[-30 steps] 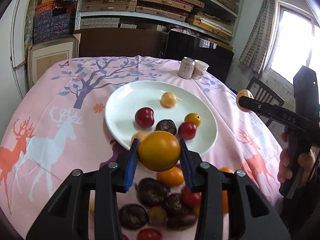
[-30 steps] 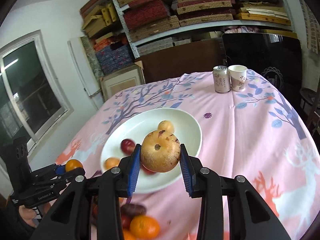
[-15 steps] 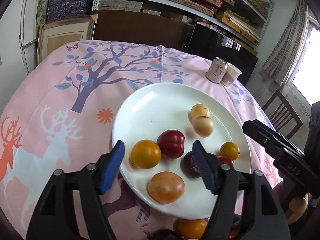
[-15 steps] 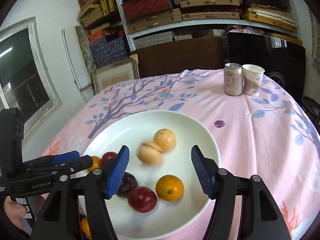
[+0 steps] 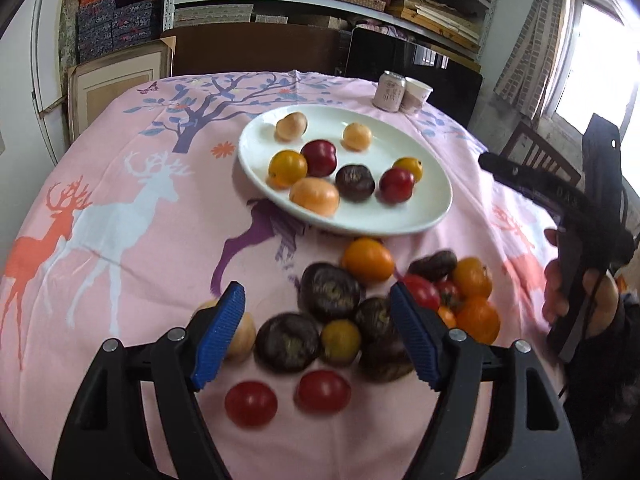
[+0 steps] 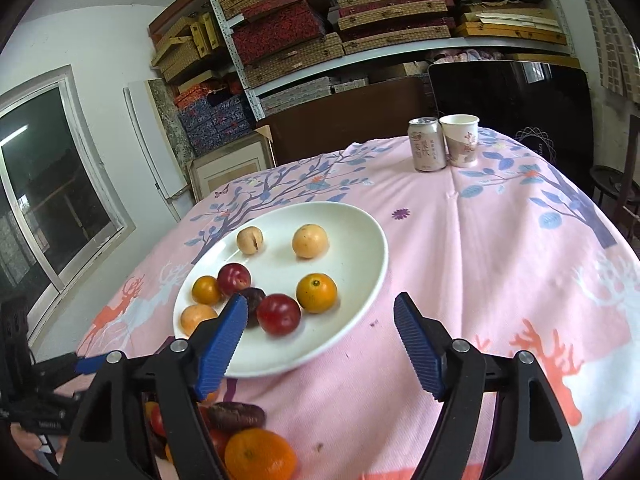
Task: Organize fruits
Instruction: 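Grasp a red tomato with the left tool while the right tool grasps a large tangerine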
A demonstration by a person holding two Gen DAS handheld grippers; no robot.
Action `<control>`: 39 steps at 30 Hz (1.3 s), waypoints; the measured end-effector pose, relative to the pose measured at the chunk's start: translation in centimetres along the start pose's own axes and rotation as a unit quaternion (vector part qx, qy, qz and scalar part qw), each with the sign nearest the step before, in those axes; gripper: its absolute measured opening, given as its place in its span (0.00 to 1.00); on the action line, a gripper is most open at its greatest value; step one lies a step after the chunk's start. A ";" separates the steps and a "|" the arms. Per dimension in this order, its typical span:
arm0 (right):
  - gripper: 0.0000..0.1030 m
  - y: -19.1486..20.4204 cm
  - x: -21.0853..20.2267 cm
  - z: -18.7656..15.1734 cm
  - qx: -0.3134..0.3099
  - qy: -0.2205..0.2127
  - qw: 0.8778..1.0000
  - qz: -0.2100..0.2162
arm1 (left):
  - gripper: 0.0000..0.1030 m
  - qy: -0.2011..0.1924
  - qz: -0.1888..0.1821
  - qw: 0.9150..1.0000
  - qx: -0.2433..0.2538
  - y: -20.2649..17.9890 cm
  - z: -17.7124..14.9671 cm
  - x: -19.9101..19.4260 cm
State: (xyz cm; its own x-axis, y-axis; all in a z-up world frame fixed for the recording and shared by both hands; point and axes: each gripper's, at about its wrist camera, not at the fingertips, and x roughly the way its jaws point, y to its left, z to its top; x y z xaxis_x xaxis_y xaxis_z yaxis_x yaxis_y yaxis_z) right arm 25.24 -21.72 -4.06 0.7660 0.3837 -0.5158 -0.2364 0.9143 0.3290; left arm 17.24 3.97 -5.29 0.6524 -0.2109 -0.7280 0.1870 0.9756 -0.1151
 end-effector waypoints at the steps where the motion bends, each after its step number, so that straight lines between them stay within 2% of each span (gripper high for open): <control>1: 0.74 -0.1 -0.2 -0.2 0.000 0.001 1.000 -0.001 | 0.70 0.002 0.014 1.000 0.009 0.0 -0.8 -0.3; 3: 0.74 0.0 -0.4 -0.7 -0.007 0.003 1.000 -0.007 | 0.70 0.005 0.038 0.999 0.018 0.3 -2.4 -1.0; 6: 0.74 0.3 -0.4 -1.1 -0.020 0.005 1.000 -0.014 | 0.70 0.011 0.049 0.999 0.013 1.3 -3.8 -1.6; 8: 0.74 0.5 -0.6 -1.4 -0.029 0.003 0.999 -0.020 | 0.66 0.012 0.053 0.998 0.012 1.7 -4.3 -1.8; 11: 0.74 0.5 -0.6 -1.5 -0.031 0.003 0.999 -0.024 | 0.49 0.020 0.055 0.998 0.014 2.2 -4.9 -1.5; 13: 0.74 0.4 -0.5 -1.6 -0.029 0.006 0.999 -0.025 | 0.33 0.022 0.051 0.998 0.017 2.3 -5.0 -1.1; 17: 0.74 0.2 -0.4 -1.6 -0.028 0.010 0.999 -0.024 | 0.35 0.031 0.038 0.999 0.010 2.5 -5.2 0.0; 22: 0.74 0.6 -0.6 -1.8 -0.036 0.010 0.999 -0.017 | 0.35 0.028 0.042 0.998 0.031 1.3 -5.5 0.1; 23: 0.74 0.7 -0.6 -1.9 -0.038 0.011 0.999 -0.015 | 0.34 0.025 0.039 0.999 0.028 1.4 -5.6 0.0; 24: 0.74 0.7 -0.6 -2.0 -0.039 0.014 0.999 -0.013 | 0.24 0.022 0.033 0.999 0.024 1.5 -5.6 -0.1; 27: 0.74 0.9 -0.5 -2.5 -0.040 0.037 0.998 0.002 | 0.24 0.006 0.022 1.000 0.009 1.8 -5.8 -0.6; 30: 0.74 0.7 -0.5 -3.7 -0.038 0.082 0.996 0.029 | 0.24 -0.016 0.010 1.000 -0.011 2.5 -6.0 -1.3; 32: 0.74 0.2 -0.8 -4.2 -0.024 0.096 0.994 0.051 | 0.24 -0.028 0.005 0.999 -0.022 2.8 -6.0 -1.7; 34: 0.74 0.0 -0.8 -4.9 -0.016 0.119 0.991 0.054 | 0.24 -0.033 0.000 0.999 -0.025 2.9 -6.0 -1.9; 37: 0.74 0.9 -1.1 -5.6 -0.035 0.127 0.989 0.061 | 0.24 -0.037 -0.006 0.999 -0.024 2.9 -6.0 -2.1; 39: 0.74 1.7 -1.9 -5.9 -0.050 0.116 0.989 0.072 | 0.24 -0.040 -0.008 0.999 -0.026 2.9 -6.0 -2.2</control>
State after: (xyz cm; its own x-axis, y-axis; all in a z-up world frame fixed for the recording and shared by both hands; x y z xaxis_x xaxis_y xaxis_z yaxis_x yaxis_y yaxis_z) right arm 19.87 -20.17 -7.20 0.5647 0.5200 -0.6409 -0.3997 0.8517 0.3388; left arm 11.91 7.64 -8.10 0.7072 -0.2288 -0.6689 0.1603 0.9734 -0.1635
